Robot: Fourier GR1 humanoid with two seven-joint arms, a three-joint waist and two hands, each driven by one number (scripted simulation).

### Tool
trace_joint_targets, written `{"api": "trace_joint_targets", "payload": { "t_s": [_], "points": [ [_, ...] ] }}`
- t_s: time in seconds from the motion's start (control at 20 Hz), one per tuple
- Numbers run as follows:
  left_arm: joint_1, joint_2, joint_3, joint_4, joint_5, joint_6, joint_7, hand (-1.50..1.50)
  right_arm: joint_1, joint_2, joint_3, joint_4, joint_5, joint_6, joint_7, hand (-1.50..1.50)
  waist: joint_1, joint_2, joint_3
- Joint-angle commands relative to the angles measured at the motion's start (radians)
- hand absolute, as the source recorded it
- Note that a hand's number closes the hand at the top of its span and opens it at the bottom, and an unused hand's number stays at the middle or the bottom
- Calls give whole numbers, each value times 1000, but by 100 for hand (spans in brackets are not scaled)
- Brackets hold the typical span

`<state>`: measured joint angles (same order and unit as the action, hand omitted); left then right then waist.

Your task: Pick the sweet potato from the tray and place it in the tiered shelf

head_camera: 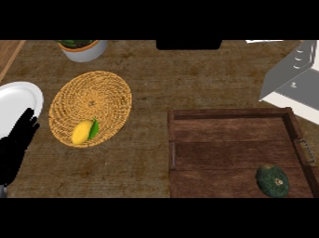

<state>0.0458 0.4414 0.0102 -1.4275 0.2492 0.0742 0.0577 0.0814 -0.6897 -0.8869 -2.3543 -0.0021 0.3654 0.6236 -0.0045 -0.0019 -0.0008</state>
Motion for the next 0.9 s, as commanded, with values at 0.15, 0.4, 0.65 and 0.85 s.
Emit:
{"api": "trace_joint_targets", "payload": {
  "t_s": [0.15,0.4,0.65,0.85],
  "points": [
    [-52,-13,21,27,-13,-26,34,0,-131,-180,77,155,104,7,61,150,15,4,0],
    [-71,-36,17,49,-56,-21,23,0,-223,-243,145,362,183,-35,-31,150,20,6,0],
    [-71,-44,40,102,-62,-57,-15,0,-273,-287,202,499,296,-66,-90,150,17,6,0],
    [3,-83,25,35,-89,-43,-33,0,-301,-235,297,582,383,-143,-159,150,20,5,1]
  ]
}}
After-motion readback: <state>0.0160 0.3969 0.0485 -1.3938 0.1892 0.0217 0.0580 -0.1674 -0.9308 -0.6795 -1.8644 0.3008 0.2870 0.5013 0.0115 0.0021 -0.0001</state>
